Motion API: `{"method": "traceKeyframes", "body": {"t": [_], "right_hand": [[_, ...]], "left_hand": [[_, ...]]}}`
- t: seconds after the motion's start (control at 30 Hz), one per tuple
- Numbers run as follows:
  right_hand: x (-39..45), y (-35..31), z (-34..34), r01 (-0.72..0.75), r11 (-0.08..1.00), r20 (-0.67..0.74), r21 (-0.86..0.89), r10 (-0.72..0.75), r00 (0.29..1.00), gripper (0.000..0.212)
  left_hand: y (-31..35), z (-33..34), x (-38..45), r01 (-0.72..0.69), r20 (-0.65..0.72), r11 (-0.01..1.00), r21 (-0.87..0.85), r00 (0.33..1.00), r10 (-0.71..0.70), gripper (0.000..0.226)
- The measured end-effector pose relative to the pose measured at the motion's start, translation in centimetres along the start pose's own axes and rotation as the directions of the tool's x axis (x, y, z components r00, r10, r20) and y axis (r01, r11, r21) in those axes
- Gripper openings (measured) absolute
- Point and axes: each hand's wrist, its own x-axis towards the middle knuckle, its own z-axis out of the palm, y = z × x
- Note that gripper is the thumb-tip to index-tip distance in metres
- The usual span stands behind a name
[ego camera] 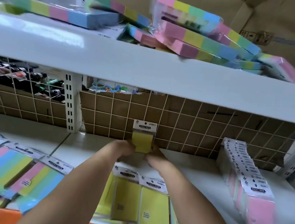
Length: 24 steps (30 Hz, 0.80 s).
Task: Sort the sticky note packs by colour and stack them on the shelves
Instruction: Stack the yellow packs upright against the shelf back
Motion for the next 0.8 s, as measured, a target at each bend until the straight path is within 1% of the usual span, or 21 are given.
{"method": "traceKeyframes", "body": {"t": [0.2,0.33,0.5,0.7,0.8], "right_hand": [[1.0,0.5,-0.2,-0.005,1.000,0.044,-0.003,0.005,0.999,0.065],[1.1,0.7,-0.7,-0.032,0.998,0.070,0.054,0.028,0.997,0.066],[1.4,0.5,-0.6,-0.084,0.994,0.096,0.062,0.078,0.992,0.075],[1.7,0.8,-0.9,-0.103,0.989,0.101,0.108,0.092,0.991,0.077],[1.7,0.8,-1.0,-0.126,0.983,0.104,0.136,0.112,0.988,0.079]], "left_hand": [[0.1,0.2,0.8,0.017,0.000,0.998,0.055,1.000,-0.017,0.036],[0.4,0.1,1.2,0.014,-0.009,0.996,0.085,1.000,-0.013,0.043],[0.4,-0.2,1.7,0.026,0.001,0.999,0.030,1.000,-0.026,0.047],[0.3,0.0,2.2,-0.005,-0.015,0.997,0.079,1.000,0.006,0.053],[0.1,0.1,2.2,0.026,-0.017,0.997,0.068,1.000,-0.025,0.050]]}}
